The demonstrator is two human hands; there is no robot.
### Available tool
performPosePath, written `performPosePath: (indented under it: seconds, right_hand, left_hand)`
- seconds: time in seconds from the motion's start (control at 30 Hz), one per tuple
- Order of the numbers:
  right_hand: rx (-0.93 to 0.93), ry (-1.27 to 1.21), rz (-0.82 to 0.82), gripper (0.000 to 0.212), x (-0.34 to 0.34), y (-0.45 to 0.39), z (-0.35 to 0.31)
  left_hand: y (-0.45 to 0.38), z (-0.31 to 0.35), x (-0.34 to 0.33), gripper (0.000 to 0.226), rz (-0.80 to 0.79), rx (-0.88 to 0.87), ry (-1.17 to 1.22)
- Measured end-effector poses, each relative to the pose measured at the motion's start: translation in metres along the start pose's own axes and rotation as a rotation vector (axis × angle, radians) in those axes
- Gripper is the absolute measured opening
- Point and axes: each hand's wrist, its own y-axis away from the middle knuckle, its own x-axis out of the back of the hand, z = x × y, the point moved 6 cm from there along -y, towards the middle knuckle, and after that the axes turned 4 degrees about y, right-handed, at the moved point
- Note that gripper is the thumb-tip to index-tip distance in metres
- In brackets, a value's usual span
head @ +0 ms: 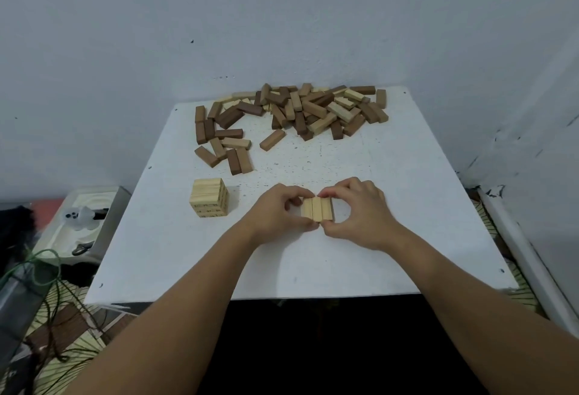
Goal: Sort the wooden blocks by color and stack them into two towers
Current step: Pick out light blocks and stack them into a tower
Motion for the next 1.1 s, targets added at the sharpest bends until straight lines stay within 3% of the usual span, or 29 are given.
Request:
performPosePath:
  seconds: [0.37, 0.57, 0.8, 1.1]
  right_hand:
    - [-0.008, -0.016, -0.017, 0.062, 0.000, -0.001, 0.003]
    - [-0.020, -0.074, -0.055, 0.070, 0.002, 0.000, 0.004]
    - [-0.032, -0.139, -0.072, 0.057, 0.004, -0.001, 0.006]
    - [0.010, -0.068, -0.058, 0.058, 0.001, 0.000, 0.005]
  left_hand:
    - [-0.001, -0.006, 0.000, 0.062, 0.004, 0.038, 0.078]
    - [-0.002, -0.008, 0.001, 0.077, -0.036, 0.054, 0.156]
    - [-0.003, -0.007, 0.001, 0.062, -0.039, 0.043, 0.111]
    - [-0.001, -0.013, -0.002, 0.060, 0.008, 0.019, 0.102]
